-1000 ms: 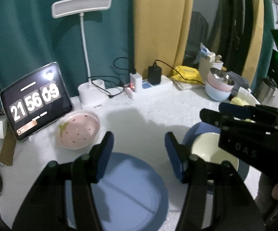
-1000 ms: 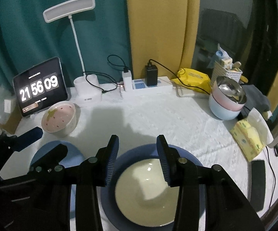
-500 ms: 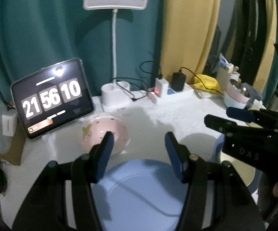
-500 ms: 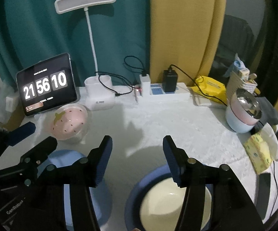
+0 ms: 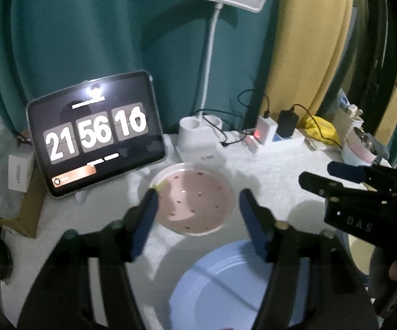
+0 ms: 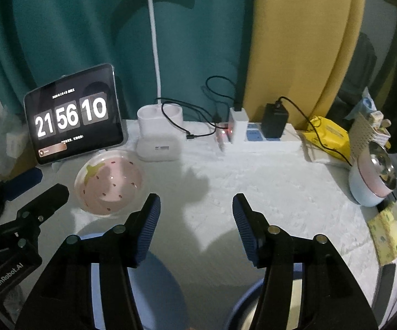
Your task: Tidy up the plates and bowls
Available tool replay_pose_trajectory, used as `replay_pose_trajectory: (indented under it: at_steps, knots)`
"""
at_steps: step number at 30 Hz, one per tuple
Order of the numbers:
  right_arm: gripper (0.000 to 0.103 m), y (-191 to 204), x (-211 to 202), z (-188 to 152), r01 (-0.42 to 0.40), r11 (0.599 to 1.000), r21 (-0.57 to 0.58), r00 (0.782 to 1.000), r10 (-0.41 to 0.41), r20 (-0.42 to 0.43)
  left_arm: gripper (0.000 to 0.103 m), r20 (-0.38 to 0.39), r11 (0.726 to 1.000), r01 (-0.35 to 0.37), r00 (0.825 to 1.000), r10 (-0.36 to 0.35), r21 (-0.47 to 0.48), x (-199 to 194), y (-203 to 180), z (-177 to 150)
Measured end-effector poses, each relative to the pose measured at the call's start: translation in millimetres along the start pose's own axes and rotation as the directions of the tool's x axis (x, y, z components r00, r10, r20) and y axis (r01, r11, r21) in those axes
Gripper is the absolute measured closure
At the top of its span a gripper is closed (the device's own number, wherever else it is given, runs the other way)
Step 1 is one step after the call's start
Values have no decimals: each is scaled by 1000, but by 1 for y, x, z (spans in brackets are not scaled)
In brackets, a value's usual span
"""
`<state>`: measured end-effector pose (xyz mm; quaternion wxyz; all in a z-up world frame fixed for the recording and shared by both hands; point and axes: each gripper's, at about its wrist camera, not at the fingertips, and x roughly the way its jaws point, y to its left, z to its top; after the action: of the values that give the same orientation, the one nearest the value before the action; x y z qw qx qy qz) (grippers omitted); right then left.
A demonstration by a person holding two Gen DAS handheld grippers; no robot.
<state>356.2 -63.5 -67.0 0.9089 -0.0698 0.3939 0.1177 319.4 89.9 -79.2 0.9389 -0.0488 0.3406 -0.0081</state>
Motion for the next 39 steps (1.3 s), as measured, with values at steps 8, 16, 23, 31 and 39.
replay_pose_trajectory:
  at_steps: [8,16,23,31,39]
  knots:
    - [45,20,27,13,-14,1000,-27,1000,13,-26,32,-25,998,-32,999,30,-45,22,31,5]
    - [45,34,51,23,-28,999,-33,998,27,-51,32,-62,996,-47,997,43,-70,44,51,7]
    - [45,43,76,27,-41,998,-37,996,38,-85,32,-96,994,-31,995,21,-102,68,62,8]
    - [45,53,105,24,-57,998,-38,990,52,-130,32,-145,994,-43,989,28,-98,97,67,4]
    - [45,58,132,21,-65,998,6,980,65,-187,33,-180,996,-49,983,34,-79,117,70,-3]
